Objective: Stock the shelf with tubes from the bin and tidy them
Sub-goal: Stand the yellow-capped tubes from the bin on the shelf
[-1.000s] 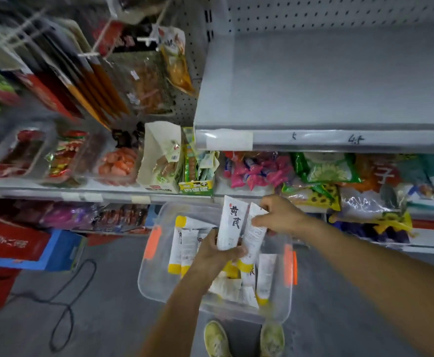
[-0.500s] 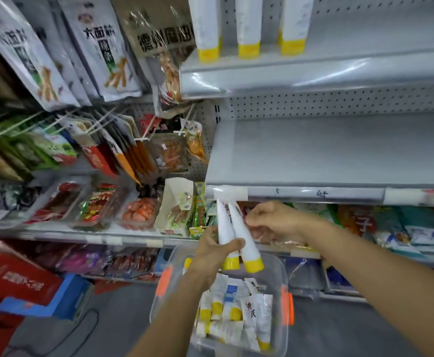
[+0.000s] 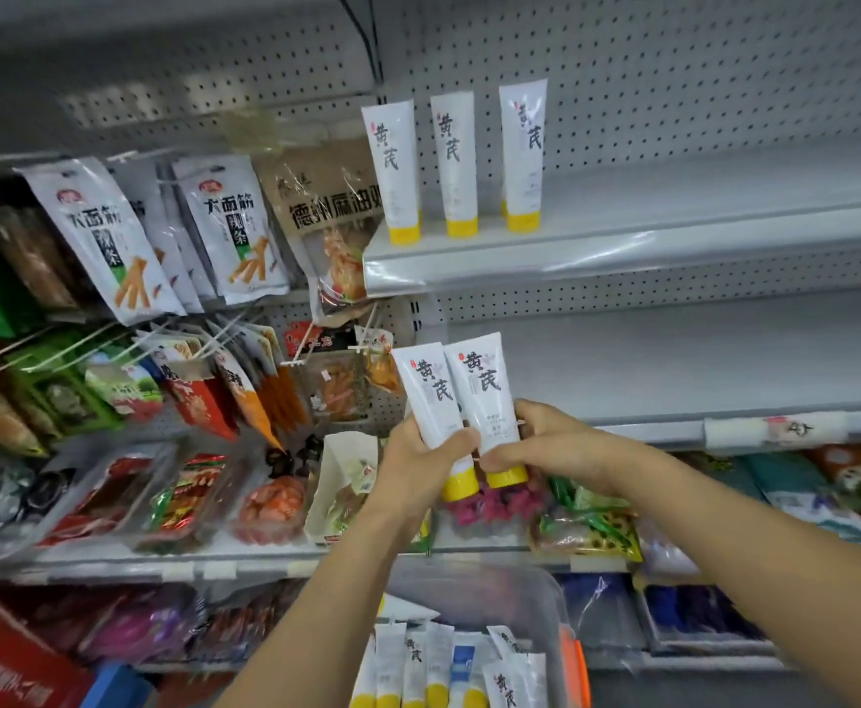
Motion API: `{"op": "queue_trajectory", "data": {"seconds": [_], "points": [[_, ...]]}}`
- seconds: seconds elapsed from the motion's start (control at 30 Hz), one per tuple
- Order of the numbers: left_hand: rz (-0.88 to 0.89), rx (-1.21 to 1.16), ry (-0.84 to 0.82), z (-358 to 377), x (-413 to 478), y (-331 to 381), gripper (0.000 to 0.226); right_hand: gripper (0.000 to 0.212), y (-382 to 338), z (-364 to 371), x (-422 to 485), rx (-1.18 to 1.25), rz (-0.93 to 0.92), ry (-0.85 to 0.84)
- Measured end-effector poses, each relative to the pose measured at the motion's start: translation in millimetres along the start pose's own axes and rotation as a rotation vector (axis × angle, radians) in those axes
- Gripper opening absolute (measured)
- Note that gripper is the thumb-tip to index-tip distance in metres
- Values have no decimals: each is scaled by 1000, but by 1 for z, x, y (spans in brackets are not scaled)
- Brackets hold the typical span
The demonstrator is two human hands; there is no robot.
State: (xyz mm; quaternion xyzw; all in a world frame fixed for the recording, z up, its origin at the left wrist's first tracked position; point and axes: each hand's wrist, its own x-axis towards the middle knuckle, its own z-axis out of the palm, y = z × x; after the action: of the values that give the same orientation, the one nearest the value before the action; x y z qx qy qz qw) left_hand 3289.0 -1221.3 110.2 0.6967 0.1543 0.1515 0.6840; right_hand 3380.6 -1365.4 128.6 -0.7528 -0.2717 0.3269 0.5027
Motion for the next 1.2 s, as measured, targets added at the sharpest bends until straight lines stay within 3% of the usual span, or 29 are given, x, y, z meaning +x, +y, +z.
{"op": "queue_trajectory", "data": {"seconds": [0.13,0.23,0.43,0.6,0.77,1.0,1.2], "points": [[102,41,4,11,8,43,21,55,-30,-25,-8,36,-96,79],[132,-10,46,23,23,71,24,43,-52,-53,-13,4,-182,232],[177,-65,129,63,62,117,36,9,-97,-121,-8,214,-303,464],[287,41,126,86,89,135,43,32,-119,-182,16,110,-358,579],[350,9,164,100,105,142,47,53,-129,-213,46,9,-337,564],[335,-68,230,111,119,143,52,59,-125,-231,92,-269,-256,575],[355,-67,255,117,129,144,52,63,-128,-241,111,-328,-256,588]]}}
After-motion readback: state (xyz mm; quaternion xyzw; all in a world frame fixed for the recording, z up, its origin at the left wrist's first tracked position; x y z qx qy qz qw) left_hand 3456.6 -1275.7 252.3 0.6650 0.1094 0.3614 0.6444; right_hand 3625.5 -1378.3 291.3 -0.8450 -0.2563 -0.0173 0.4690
